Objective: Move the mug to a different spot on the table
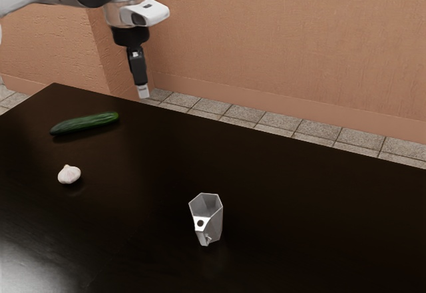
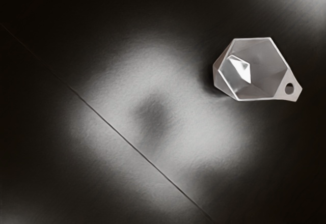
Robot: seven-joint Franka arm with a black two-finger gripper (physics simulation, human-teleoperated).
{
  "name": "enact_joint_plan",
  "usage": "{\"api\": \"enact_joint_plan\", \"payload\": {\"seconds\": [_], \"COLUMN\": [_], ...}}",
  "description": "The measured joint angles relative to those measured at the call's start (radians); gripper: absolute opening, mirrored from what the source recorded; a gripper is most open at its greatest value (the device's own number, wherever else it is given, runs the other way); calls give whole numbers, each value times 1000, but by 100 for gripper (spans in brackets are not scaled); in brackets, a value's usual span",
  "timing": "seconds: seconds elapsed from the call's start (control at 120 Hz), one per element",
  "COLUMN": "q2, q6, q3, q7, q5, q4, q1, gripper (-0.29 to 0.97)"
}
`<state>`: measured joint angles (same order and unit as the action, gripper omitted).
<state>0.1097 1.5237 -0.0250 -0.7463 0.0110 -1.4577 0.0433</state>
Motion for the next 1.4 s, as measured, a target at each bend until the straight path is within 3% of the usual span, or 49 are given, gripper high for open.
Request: {"api": "enact_joint_plan", "payload": {"seconds": [0.333, 0.517, 0.683, 1.0, 1.4], "q2": [-21, -188, -254, -202, -99], "q6": [1, 43, 200, 361, 625], "q3": [-21, -47, -55, -59, -62], "q7": [-32, 84, 263, 544, 971], "q5": [9, 34, 40, 29, -2], "q4": [-26, -313, -522, -575, -700], "q1": [-7, 55, 102, 116, 208], "gripper": [68, 68, 68, 68, 68]}}
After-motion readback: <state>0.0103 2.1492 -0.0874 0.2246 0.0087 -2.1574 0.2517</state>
